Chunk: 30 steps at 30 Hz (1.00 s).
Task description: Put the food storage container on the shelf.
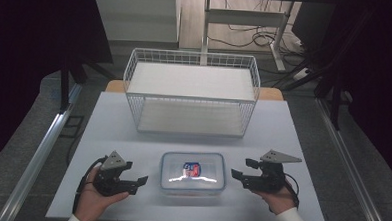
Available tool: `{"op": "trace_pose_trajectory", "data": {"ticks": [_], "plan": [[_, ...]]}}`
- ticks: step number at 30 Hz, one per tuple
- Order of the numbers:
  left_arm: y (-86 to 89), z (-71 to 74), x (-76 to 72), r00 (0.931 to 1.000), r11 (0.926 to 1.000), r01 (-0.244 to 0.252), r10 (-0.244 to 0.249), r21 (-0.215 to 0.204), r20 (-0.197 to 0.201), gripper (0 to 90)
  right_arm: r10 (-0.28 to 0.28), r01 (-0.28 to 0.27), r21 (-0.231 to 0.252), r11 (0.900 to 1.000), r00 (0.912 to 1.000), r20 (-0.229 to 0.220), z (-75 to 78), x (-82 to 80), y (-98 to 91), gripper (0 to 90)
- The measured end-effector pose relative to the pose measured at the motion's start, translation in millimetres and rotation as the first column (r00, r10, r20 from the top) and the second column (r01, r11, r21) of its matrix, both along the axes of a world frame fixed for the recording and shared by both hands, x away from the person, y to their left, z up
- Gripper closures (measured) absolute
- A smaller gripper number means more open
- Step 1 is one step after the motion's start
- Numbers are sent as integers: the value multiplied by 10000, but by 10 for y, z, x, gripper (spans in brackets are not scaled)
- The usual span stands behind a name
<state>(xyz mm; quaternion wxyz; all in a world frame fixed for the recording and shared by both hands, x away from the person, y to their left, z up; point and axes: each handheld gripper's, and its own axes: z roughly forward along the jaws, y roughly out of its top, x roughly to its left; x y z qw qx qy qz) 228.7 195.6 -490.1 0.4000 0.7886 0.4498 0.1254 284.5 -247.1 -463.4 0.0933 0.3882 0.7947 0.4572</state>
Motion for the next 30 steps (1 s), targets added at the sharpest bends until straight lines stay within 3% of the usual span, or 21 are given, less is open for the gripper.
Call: {"op": "trace_pose_trajectory", "data": {"ticks": [3, 8, 10, 13, 16, 25, 28, 30], "plan": [[-18, 6, 19, 10000, 9999, -77, 76, -150, -48, 179, 172, -172, -27, 9998, 9998, -110, -14, -14, 15, 246], [-51, 41, 105, 9994, 9963, -128, 100, -851, -335, 151, 415, -413, 211, 9989, 9991, -80, 5, -14, 72, 224], [-59, 39, 121, 9992, 9958, -66, 29, -909, -400, 132, 451, -447, 249, 9987, 9989, -154, 3, -8, 79, 222], [-72, 23, 131, 9990, 9963, 18, -57, -861, -448, 123, 583, -557, 408, 9976, 9962, -641, -15, 8, 93, 227], [-68, 8, 160, 9979, 9957, 4, -64, -923, -650, 126, 735, -721, 222, 9972, 9947, -725, -34, 8, 118, 224], [-172, -4, 356, 9905, 9854, -75, -160, -1701, -1363, 132, 715, -713, 54, 9974, 9960, -538, -23, 25, 166, 204], [-218, -8, 414, 9876, 9801, -26, -285, -1984, -1541, 131, 723, -719, 84, 9974, 9954, -623, -20, 33, 181, 204], [-250, -16, 467, 9833, 9717, -5, -424, -2361, -1767, 129, 726, -722, 95, 9973, 9953, -644, -22, 42, 186, 204]]}}
